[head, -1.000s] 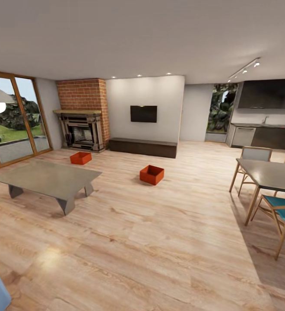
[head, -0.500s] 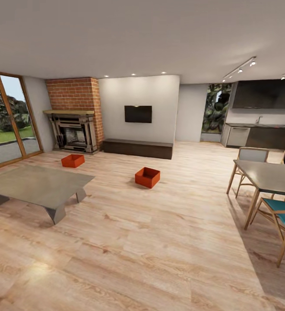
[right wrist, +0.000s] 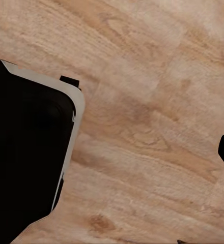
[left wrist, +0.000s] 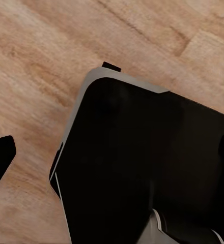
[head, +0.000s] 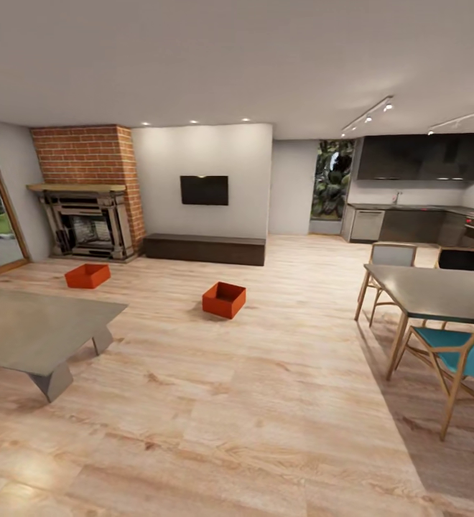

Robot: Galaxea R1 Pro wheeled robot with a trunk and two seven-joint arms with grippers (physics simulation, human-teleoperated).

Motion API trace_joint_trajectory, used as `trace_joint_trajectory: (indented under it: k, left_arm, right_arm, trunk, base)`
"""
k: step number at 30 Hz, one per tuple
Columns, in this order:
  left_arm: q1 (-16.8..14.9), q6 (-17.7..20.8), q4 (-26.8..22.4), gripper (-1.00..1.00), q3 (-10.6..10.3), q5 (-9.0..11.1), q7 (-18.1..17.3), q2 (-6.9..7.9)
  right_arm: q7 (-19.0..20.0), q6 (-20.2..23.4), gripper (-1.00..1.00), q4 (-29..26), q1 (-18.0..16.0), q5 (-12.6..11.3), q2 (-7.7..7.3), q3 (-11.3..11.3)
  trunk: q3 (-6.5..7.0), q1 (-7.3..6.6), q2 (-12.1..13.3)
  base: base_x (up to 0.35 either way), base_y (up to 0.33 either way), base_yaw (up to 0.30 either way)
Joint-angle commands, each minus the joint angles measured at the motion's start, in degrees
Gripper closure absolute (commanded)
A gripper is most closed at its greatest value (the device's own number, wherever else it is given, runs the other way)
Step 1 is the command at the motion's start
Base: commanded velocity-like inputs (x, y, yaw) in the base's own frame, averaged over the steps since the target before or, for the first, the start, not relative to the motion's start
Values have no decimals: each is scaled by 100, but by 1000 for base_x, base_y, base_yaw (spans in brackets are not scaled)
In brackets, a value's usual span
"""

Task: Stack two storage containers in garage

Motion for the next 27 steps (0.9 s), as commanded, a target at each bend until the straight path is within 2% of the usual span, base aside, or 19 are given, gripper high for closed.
trace_joint_trajectory:
  k: [1, 15, 27]
  left_arm:
    - [0, -11, 0, -100, 13, 4, 8, -1]
    - [0, -2, 0, -100, 17, 24, 8, 16]
    - [0, -2, 5, -100, 17, 25, 8, 7]
  right_arm:
    - [-25, -25, -100, 16, -3, 29, 1, 23]
    - [-28, -15, -100, 16, -1, 38, -3, 37]
    - [-25, -16, -100, 16, -4, 38, -6, 37]
  trunk:
    - [-2, 5, -2]
    - [-2, 5, -2]
    - [-2, 5, -2]
  base:
    - [324, 56, -33]
    - [324, 106, -3]
    - [320, 171, 0]
